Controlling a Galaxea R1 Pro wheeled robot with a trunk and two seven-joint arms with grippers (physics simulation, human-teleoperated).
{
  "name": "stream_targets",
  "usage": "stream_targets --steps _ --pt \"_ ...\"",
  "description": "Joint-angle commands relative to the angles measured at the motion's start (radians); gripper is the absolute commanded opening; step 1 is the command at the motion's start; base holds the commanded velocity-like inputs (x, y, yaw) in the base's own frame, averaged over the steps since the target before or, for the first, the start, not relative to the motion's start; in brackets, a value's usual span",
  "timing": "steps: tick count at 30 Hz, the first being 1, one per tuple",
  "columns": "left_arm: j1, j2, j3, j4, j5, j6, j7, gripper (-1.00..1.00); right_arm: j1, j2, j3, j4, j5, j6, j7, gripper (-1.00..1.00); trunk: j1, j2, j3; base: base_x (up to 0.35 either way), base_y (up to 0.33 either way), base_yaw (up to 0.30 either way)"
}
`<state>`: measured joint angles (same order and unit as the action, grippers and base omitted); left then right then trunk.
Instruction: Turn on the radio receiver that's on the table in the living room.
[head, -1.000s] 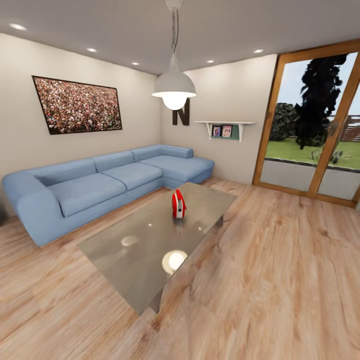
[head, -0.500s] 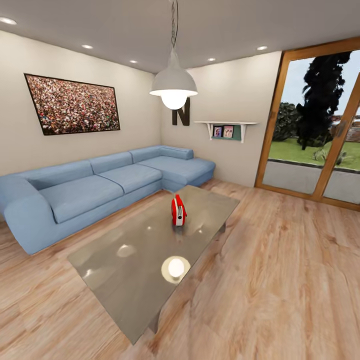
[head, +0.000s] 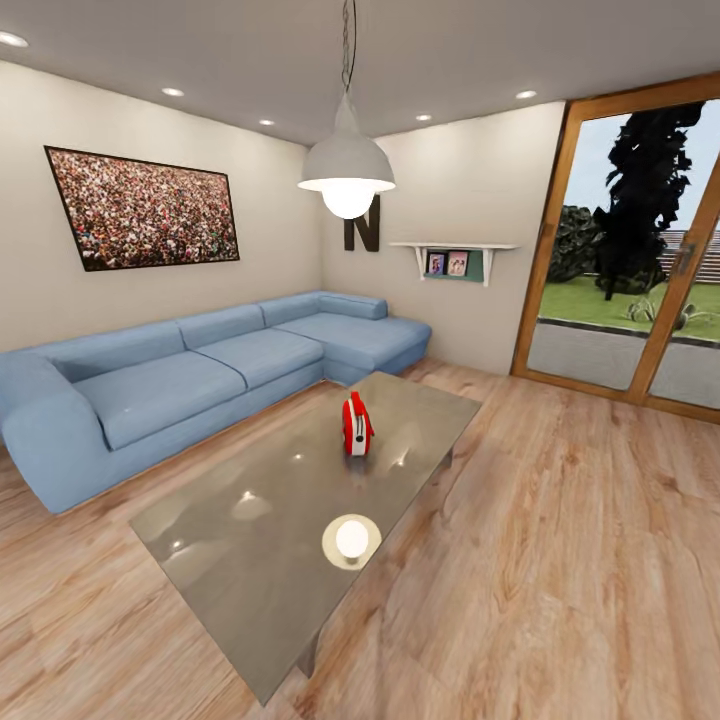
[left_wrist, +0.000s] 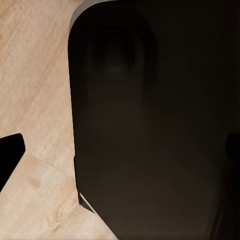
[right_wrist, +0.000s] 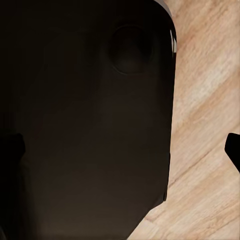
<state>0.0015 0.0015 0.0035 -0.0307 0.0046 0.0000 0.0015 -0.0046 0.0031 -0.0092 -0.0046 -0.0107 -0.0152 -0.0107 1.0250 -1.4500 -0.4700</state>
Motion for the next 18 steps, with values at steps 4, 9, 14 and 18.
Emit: stream_targets --steps 4,9,14,18 --pt "0.000 0.000 0.000 0.000 0.000 0.000 0.000 1.00 0.000 0.000 0.001 0.000 0.000 0.000 0.000 1.00 0.000 0.000 0.000 0.030 0.000 0.000" --pt "0.000 0.000 -0.001 0.000 0.000 0.000 0.000 1.00 0.000 0.000 0.001 0.000 0.000 0.000 0.000 1.00 0.000 0.000 0.000 0.152 -0.001 0.000" --pt "0.000 0.000 -0.001 0.000 0.000 0.000 0.000 1.00 0.000 0.000 0.001 0.000 0.001 -0.001 0.000 1.00 0.000 0.000 0.000 0.251 -0.044 0.000" --pt "0.000 0.000 -0.001 0.000 0.000 0.000 0.000 1.00 0.000 0.000 0.001 0.000 0.001 -0.001 0.000 1.00 0.000 0.000 0.000 0.291 -0.072 0.000"
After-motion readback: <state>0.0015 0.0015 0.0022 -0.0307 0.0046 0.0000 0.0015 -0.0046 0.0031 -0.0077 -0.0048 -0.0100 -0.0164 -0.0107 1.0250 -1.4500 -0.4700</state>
